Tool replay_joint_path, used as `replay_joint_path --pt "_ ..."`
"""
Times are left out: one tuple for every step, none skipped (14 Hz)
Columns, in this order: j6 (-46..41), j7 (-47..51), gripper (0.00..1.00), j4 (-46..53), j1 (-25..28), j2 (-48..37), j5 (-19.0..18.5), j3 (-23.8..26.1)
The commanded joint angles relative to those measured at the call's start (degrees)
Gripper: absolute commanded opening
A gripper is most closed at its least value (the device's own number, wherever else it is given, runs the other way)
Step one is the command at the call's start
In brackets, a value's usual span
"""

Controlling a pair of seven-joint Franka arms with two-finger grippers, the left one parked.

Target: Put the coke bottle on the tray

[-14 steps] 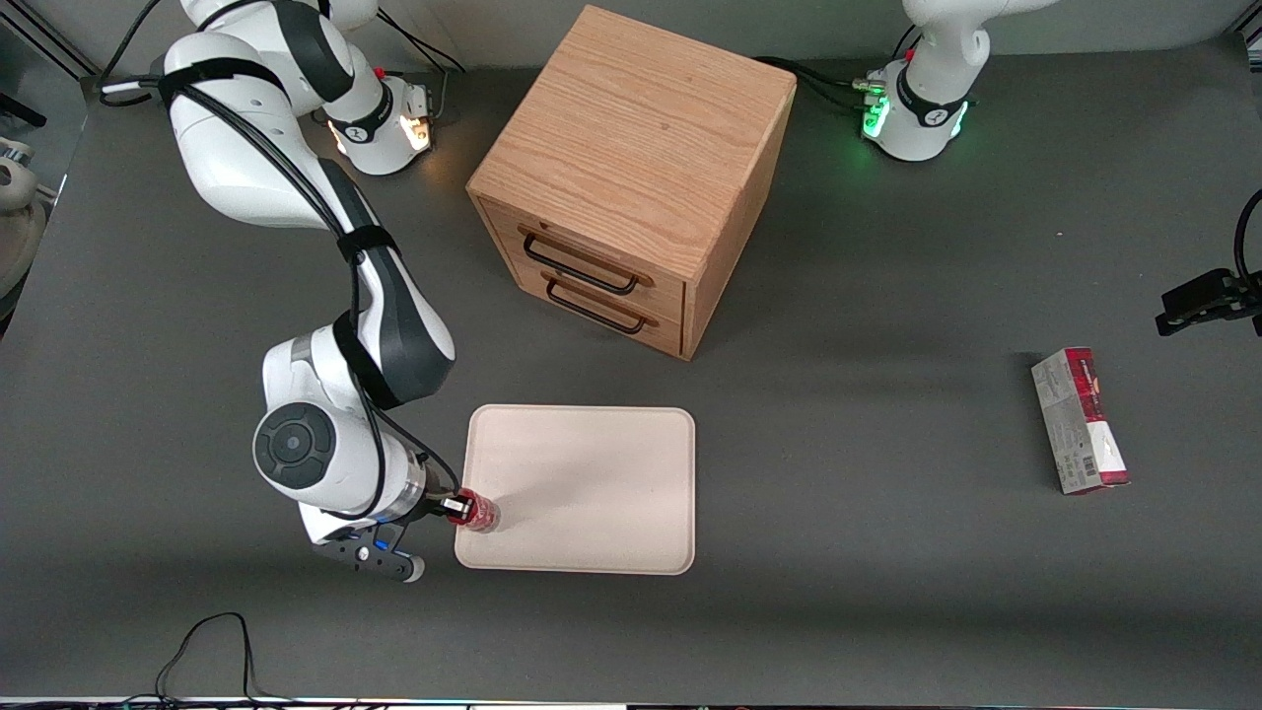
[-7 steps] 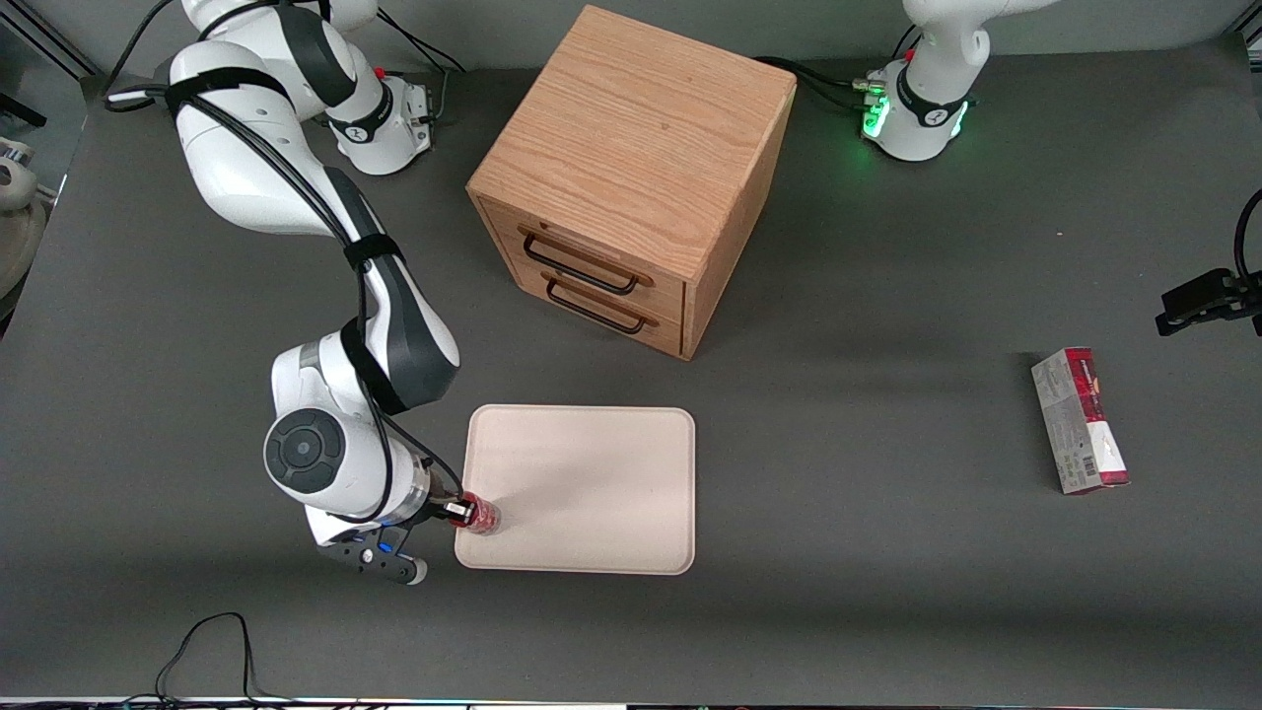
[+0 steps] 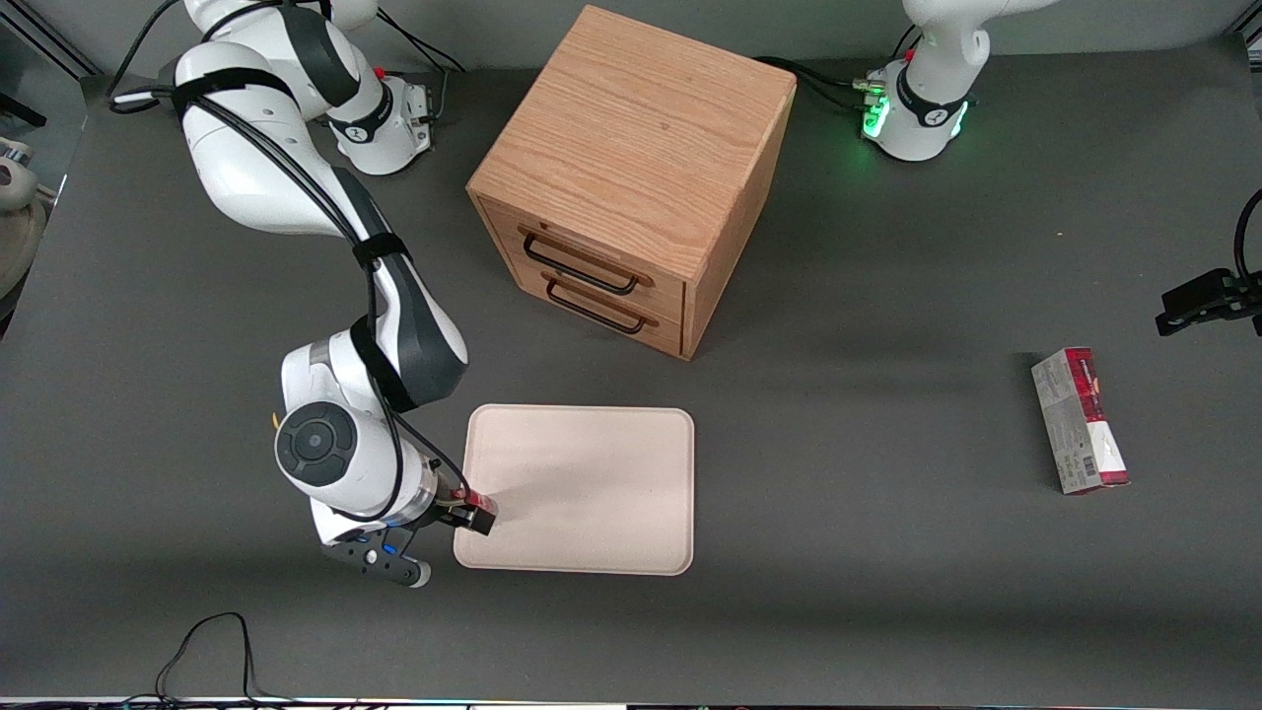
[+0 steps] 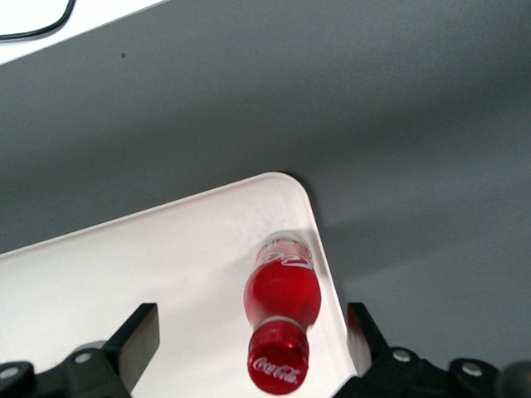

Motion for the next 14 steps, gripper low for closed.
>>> replay_joint_path --pt "-0.60 1.91 1.00 2.09 0.53 0.51 -1.31 -0.27" --pt "-1.21 1.56 1.00 2.09 0.36 -0.10 -1.31 -0.35" --pt "-3.05 1.13 1.00 1.22 -0.08 -1.59 -1.31 -0.35" --pt "-6.02 -0.10 1.00 -1.14 -0.17 -4.65 -1.22 -0.44" --pt "-7.88 -2.72 1.00 -4.38 -0.78 -8.33 -0.79 -0.53" --pt "-9.12 -5.62 1.00 -8.59 -2.44 -12.81 -0.35 -0.44" --pt "-9.74 -8.60 1.00 -13.94 -3.85 -18.07 0.79 -0.44" --pt "-9.74 -13.16 1.00 -19.82 -6.04 -23.52 2.80 -0.53" --pt "-9.92 -18.25 1.00 -25.19 -7.97 -28.80 4.56 -0.62" --pt "-10.09 -22.83 1.00 -30.73 -10.08 -34.16 5.10 -0.70" --pt "-10.36 -26.61 1.00 -35.65 -12.63 -39.00 5.19 -0.71" --pt "-11.32 -30.05 1.00 -38.66 -14.57 -43.05 5.28 -0.79" --pt "-13.94 -34.26 1.00 -39.82 -15.46 -45.78 5.28 -1.75" --pt "-16.83 -37.95 1.00 -40.18 -15.03 -48.07 5.28 -4.28"
